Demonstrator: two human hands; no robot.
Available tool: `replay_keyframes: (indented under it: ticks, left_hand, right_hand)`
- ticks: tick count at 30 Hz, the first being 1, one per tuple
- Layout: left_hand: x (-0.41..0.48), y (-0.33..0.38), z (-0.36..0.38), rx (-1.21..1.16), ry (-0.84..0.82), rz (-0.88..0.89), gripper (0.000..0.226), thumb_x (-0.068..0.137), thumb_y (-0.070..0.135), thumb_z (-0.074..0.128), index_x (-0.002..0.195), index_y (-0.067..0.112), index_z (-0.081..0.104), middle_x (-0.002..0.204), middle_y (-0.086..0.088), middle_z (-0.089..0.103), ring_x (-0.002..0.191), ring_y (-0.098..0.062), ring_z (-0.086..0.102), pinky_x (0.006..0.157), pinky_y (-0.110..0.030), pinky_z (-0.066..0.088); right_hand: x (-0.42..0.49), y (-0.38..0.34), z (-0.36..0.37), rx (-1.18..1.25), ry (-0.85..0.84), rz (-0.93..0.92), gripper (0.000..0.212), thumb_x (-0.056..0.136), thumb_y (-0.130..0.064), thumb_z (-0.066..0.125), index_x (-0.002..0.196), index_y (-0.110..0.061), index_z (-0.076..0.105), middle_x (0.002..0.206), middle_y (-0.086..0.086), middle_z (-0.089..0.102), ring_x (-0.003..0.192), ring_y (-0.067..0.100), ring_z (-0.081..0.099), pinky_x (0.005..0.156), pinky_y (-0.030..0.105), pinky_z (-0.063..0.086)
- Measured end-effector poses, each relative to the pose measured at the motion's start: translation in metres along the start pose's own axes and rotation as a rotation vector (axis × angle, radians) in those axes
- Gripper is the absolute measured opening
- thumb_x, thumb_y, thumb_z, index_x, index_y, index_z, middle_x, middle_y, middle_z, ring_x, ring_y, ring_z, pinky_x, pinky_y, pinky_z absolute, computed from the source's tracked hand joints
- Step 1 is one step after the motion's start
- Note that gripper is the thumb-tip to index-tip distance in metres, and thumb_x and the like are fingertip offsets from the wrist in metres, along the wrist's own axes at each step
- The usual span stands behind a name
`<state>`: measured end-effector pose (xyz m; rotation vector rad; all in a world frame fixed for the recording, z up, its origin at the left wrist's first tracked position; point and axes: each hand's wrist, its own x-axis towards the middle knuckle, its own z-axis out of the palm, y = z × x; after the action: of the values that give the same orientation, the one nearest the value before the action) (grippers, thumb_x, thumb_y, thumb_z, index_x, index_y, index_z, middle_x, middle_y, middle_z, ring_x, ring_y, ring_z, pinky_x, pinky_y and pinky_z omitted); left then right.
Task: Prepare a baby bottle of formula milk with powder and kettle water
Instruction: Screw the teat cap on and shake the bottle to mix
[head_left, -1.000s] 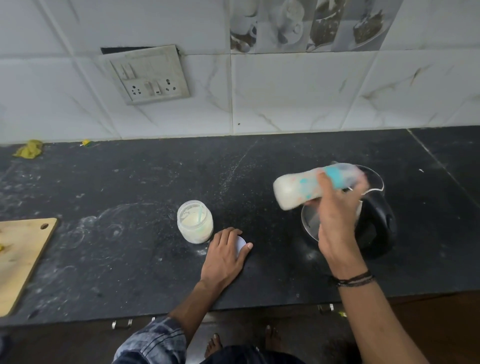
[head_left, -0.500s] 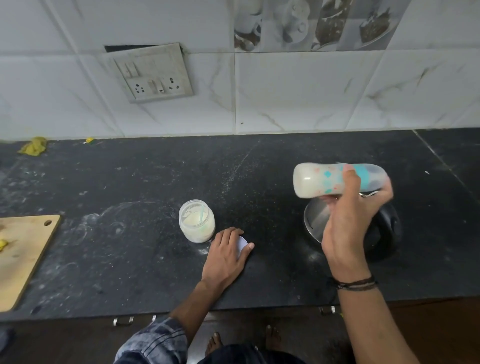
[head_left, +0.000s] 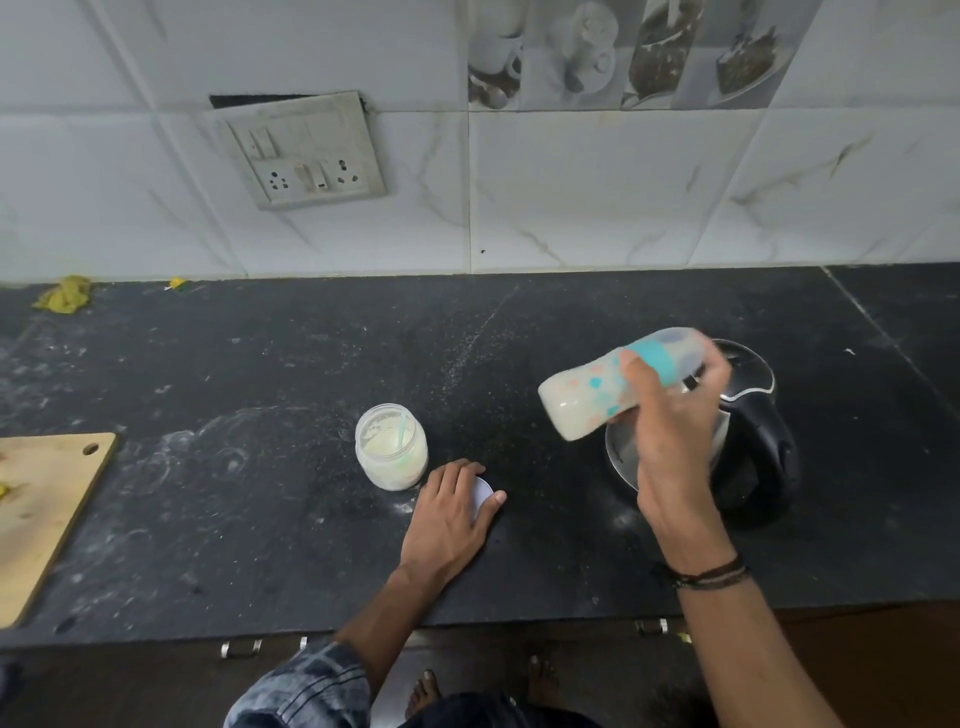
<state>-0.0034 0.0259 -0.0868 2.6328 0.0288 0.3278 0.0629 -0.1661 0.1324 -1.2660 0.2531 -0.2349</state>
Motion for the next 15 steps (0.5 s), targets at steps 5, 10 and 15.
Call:
replay_keyframes:
  ticks: [5,10,15]
  left_hand:
    - [0.0005,0.0011,0.0001,0.002,0.008,0.006,0.054,0.104,0.062,0.036,0.129,0.019,0.057,0.131,0.004,0.057,0.121,-0.017,0.050,0.108,-0.030,0.039]
    - [-0.0002,0.0010,-0.0007,-0.007,0.004,-0.004,0.053,0.104,0.061,0.038,0.130,0.019,0.057,0.132,0.004,0.057,0.121,-0.016,0.050,0.108,-0.031,0.039]
    - [0.0007,0.0002,-0.0011,-0.012,-0.007,0.002,0.052,0.104,0.061,0.039,0.131,0.020,0.057,0.133,0.004,0.056,0.123,-0.016,0.049,0.109,-0.030,0.039]
  right_hand:
    - [0.0049,-0.0045,0.0021,0.039,0.078,-0.016,0.057,0.093,-0.016,0.073,0.137,-0.022,0.038,0.123,0.002,0.063,0.096,0.011,0.073,0.063,0.030,0.059]
    - [0.0041,-0.0063,0.0023,0.090,0.085,-0.011,0.056,0.094,-0.014,0.071,0.139,-0.021,0.039,0.112,-0.002,0.067,0.090,0.009,0.073,0.063,0.031,0.058]
    - [0.0018,0.0007,0.0023,-0.063,-0.028,0.013,0.057,0.091,-0.011,0.074,0.135,-0.026,0.042,0.112,-0.006,0.064,0.087,0.003,0.072,0.061,0.027,0.056]
